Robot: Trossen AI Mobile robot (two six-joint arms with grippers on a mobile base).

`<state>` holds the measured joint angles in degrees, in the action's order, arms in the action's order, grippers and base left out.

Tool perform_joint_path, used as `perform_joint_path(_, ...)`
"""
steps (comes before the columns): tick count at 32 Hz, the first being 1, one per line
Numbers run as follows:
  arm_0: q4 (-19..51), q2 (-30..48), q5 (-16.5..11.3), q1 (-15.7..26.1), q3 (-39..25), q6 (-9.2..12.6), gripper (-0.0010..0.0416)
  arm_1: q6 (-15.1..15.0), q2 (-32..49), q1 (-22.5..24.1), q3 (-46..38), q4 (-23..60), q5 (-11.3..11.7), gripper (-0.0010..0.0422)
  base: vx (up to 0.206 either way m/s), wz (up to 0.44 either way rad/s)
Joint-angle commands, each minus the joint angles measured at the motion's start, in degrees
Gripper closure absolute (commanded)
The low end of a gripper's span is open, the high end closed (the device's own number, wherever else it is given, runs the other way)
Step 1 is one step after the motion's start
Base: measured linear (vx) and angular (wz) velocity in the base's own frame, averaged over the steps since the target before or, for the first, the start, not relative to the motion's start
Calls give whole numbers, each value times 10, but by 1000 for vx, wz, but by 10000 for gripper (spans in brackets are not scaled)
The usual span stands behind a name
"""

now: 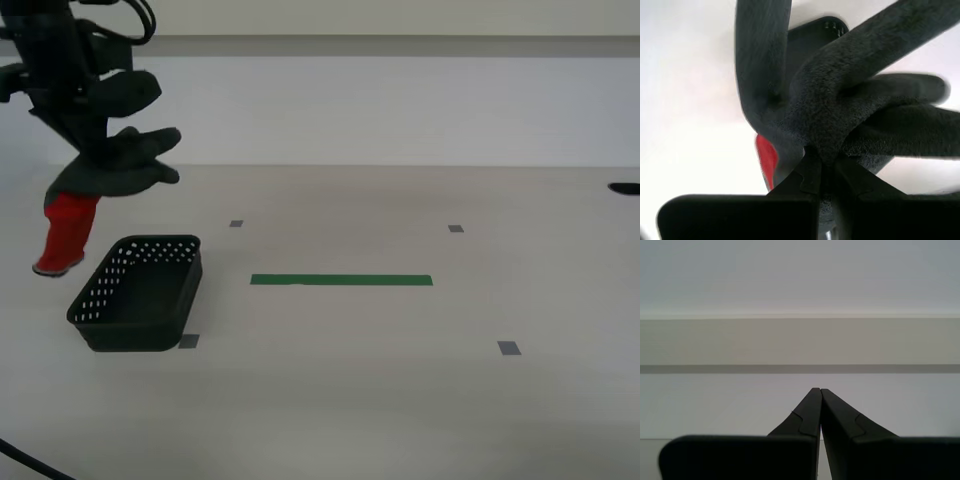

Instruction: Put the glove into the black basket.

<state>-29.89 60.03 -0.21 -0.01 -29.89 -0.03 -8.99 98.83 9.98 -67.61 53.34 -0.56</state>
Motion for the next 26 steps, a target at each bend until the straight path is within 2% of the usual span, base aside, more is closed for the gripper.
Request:
perform_joint_path(1, -1, 0, 1, 0, -1, 0, 405, 9, -26, -1, 103, -94, -4, 413, 0, 0)
perform_joint_path(6, 0, 0, 1, 0, -1, 0, 405, 19, -24, -3, 172, -211, -3, 413, 0, 0)
perform_joint_path(8, 0, 0, 1, 0, -1, 0, 405, 32, -12, -4, 171, -223, -4, 413, 0, 0)
perform_joint_path(10, -1, 0, 1, 0, -1, 0, 405, 32, 5, -4, 167, -223, -4, 413, 0, 0)
perform_joint_path(12, 0, 0, 1, 0, -1, 0, 405, 32, 45, -5, 155, -225, -4, 413, 0, 0)
perform_joint_path(15, 2, 0, 0, 0, -1, 0, 405, 32, 143, -6, 136, -270, -3, 413, 0, 0)
perform_joint_path(18, 8, 0, 0, 0, -1, 0, 405, 32, 172, -6, 128, -291, -3, 413, 0, 0)
perform_joint_path(23, 8, 0, 1, 0, -1, 0, 405, 31, 167, -7, 116, -284, -3, 412, 0, 0)
perform_joint_path(26, 8, 0, 1, 0, -1, 0, 405, 32, 167, -7, 100, -242, -3, 412, 0, 0)
